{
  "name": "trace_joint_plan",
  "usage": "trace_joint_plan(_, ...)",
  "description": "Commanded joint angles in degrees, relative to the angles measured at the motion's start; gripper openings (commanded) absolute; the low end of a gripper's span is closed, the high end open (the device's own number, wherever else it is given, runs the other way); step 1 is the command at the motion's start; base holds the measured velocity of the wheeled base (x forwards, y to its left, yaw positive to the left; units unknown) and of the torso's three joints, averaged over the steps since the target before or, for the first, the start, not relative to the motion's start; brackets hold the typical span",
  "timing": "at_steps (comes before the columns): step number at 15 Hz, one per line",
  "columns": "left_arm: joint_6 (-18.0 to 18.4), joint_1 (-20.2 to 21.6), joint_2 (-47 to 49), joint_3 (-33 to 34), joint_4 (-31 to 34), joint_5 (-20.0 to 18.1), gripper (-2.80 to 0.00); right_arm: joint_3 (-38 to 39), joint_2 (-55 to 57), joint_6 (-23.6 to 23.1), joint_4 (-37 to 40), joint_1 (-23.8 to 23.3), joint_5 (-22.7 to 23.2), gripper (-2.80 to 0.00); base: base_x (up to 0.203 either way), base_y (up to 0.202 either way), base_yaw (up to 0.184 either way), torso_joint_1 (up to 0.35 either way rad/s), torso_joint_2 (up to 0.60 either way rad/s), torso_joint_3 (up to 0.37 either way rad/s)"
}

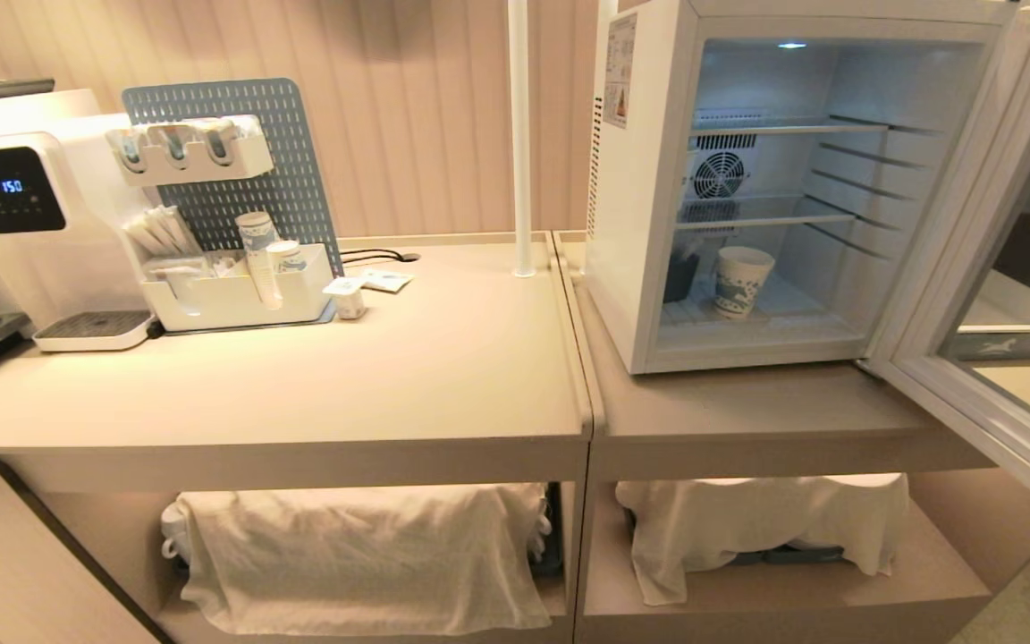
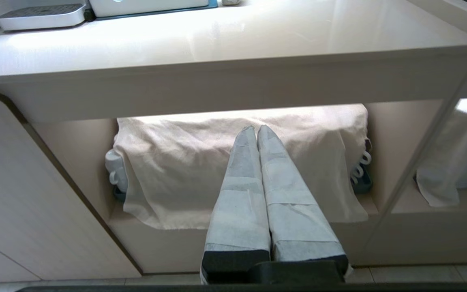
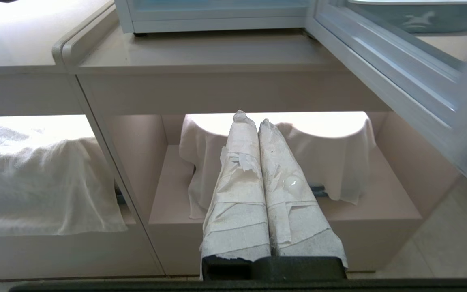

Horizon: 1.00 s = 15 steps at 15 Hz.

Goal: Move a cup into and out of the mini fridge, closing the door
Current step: Take the paper cup out of the freezer

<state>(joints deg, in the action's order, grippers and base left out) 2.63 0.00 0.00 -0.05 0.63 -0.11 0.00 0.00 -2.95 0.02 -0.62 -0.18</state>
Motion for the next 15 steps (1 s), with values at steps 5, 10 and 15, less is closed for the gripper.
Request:
trace_joint_plan(5,-0.1,0.0,0.1,0.0,0.0,0.0,-2.8,1.1,0.1,-0.3,0.1,0.0,0.1,-2.8,0.155,0.0,0.002,0.002,0.01,0.002)
trace_joint_plan(10,-2.3,0.0,0.1,0.1,-0.3,0.6,-2.8,0.9,0.0,-0.4,-0.5,0.0,0.1,-2.8,0.0,0.0,0.0,0.0,0.0,0.0)
trace_joint_plan(15,-2.3,0.0,0.1,0.1,-0.3,0.6,-2.8,-17.5,5.1,0.4,12.0,0.0,4.1,-2.8,0.0,0.0,0.0,0.0,0.0,0.0)
